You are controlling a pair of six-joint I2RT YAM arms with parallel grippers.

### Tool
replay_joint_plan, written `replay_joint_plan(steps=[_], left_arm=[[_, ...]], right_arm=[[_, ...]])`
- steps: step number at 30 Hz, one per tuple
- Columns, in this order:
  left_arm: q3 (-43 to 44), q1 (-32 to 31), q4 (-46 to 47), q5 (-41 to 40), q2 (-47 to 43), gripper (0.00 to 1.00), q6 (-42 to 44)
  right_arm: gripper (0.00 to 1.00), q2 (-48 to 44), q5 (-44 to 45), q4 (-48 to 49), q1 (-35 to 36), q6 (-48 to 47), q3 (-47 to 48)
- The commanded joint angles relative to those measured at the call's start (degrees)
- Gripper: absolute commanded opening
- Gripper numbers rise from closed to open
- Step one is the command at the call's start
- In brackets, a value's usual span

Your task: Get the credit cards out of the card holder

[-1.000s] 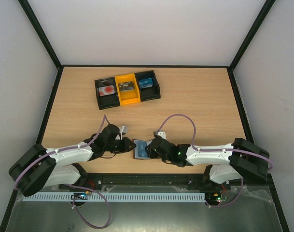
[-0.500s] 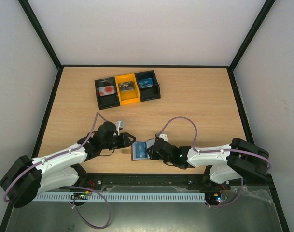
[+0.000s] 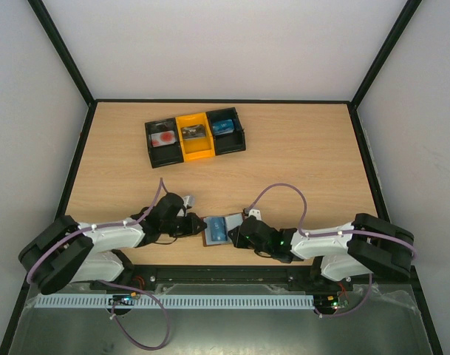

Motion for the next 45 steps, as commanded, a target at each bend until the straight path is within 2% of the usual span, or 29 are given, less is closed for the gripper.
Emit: replay_joint_plan(steps=[1, 6, 11, 15, 17, 22, 25, 29, 34, 45], left_arm=[[-0.8, -0.1, 2.3, -1.4, 1.9, 0.14, 1.1], [-1.0, -0.2, 1.1, -2.8, 3.5, 0.11, 1.9], [-0.7, -0.1, -0.9, -4.3, 3.1, 0.03, 2.0], [0.6, -0.2, -3.0, -4.3, 0.6, 0.02, 2.3], [1.4, -0.1, -4.5, -4.2, -1.5, 0.05, 2.2], [2.0, -0.1, -3.9, -2.4, -6.4, 0.19, 0.9], [1.5, -0.2, -1.8, -0.8, -7.4, 0.2, 0.2], [0.7, -0.2, 0.8, 0.3, -5.5, 0.2, -0.2], [-1.3, -0.5, 7.4, 3.1, -2.0, 0.17, -1.9], [-0.9, -1.2, 10.0, 2.0, 8.3, 0.12, -0.8]], right_arm=[[0.17, -1.5, 2.0, 1.5, 0.2, 1.6, -3.0], [0.17, -2.1, 1.5, 2.8, 0.0, 2.4, -4.6], [0.17, -4.4, 1.1, 4.7, -0.1, 2.2, -5.1], [0.18, -6.2, 0.7, 5.1, -0.1, 2.8, -3.4], [0.18, -6.4, 1.4, 4.5, -0.2, 2.8, -2.3], [0.18, -4.7, 1.1, 5.3, -0.9, 2.1, -1.1], [0.17, -2.5, -2.3, 8.3, -2.3, 1.3, -1.5], [0.17, -0.6, -4.6, 13.2, -3.2, 1.1, -2.8], [0.18, 0.5, -4.2, 12.1, -3.6, 0.3, -2.4], [0.22, 5.2, -5.3, 13.6, -4.5, -0.1, -2.6]])
